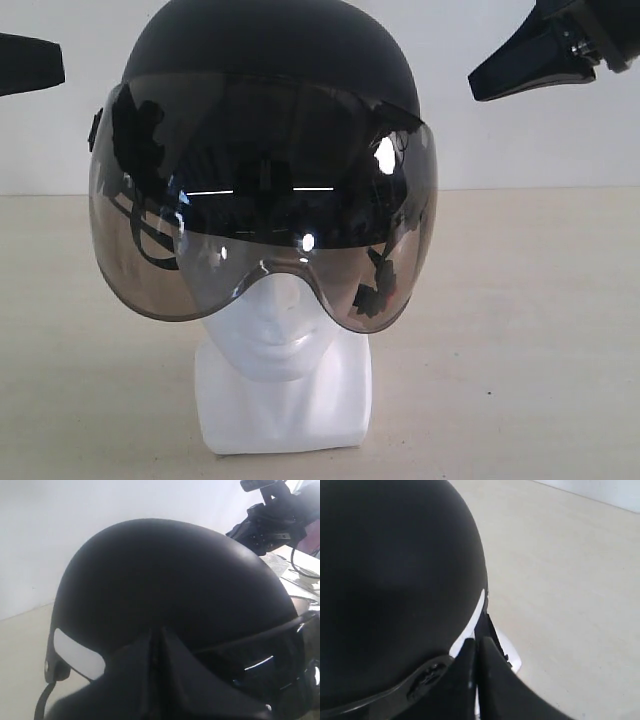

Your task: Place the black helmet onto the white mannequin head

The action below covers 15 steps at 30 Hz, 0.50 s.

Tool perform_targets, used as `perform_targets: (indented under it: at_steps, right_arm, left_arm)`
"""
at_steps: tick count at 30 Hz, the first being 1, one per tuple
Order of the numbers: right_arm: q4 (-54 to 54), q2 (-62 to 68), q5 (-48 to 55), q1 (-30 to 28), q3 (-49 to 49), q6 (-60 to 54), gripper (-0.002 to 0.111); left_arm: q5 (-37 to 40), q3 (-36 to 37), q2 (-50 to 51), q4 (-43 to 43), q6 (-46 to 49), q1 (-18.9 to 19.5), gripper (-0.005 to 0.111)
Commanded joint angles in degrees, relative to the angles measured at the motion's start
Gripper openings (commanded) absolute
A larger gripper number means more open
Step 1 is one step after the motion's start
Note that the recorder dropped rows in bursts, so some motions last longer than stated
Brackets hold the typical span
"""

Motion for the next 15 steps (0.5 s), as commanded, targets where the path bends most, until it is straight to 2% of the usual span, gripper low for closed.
perform_targets:
  at_steps: [1,9,15]
  right_arm:
    - [1.77,-0.05,0.32,-0.50,-0.32,-1.01,0.000]
    - [1.90,-0.05,0.32,-0.50,-0.32,-1.01,0.000]
    - [1.90,-0.05,0.32,-0.48,-0.32,-1.04,0.000]
  left_arm:
    - [-0.72,-1.57,2.61,0.09,-0.12,-0.48,0.004]
    - [-0.19,-4.85,5.54,0.20,1.21,-4.83,0.004]
    - [-0.56,-4.97,6.59,1.38,0.48,-5.68,0.004]
